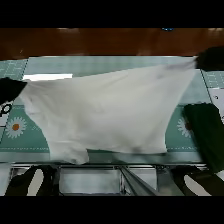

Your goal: Fold the shirts.

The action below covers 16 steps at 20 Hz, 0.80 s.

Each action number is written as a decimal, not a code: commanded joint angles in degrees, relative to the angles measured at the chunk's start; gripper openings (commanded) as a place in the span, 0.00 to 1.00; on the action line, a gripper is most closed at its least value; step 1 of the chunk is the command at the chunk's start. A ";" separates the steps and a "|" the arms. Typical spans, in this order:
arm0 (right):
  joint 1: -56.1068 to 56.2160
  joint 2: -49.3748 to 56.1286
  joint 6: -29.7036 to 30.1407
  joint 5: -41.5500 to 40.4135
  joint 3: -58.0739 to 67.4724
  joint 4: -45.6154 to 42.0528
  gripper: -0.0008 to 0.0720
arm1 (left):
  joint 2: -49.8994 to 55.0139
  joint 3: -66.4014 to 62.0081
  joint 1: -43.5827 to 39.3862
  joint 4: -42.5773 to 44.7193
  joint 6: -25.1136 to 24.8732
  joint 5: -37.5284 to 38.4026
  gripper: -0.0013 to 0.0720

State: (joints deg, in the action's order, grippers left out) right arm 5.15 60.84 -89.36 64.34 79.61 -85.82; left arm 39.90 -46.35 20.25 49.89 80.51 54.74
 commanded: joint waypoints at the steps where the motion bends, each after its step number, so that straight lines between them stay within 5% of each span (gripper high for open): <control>1: -0.04 18.27 0.20 -10.12 2.43 3.15 0.04 | 18.51 2.56 -0.98 -4.57 -5.07 -14.10 0.04; 6: -1.18 36.87 -2.69 -8.17 15.63 9.14 0.05 | 40.00 -10.03 -4.31 -6.45 -5.07 -11.93 0.04; 7: -1.95 38.36 -4.11 -7.98 17.38 12.00 0.24 | 42.51 -13.03 -4.83 -6.43 -5.07 -10.25 0.17; 8: -2.91 39.06 -4.48 -7.89 18.71 14.84 0.53 | 44.44 -15.87 -4.92 -6.40 -5.07 -7.32 0.55; 9: -3.93 39.06 -4.48 -6.19 20.09 15.87 0.57 | 45.92 -19.19 -4.39 -5.11 -5.33 -2.71 0.71; 13: -13.00 34.60 -2.38 15.69 25.38 12.00 0.56 | 44.33 -30.71 5.92 7.17 -4.39 16.61 0.70; 15: -18.01 30.38 -3.06 28.15 18.82 -3.21 0.55 | 40.06 -26.86 13.66 7.78 -7.65 22.88 0.67; 16: -20.74 26.82 -3.78 28.00 11.21 -5.40 0.55 | 37.13 -21.22 17.55 6.93 -7.34 21.84 0.65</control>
State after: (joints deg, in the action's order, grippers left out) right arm -9.06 92.95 -92.58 79.22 98.76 -80.09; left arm 81.12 -71.29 28.97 54.26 74.65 68.29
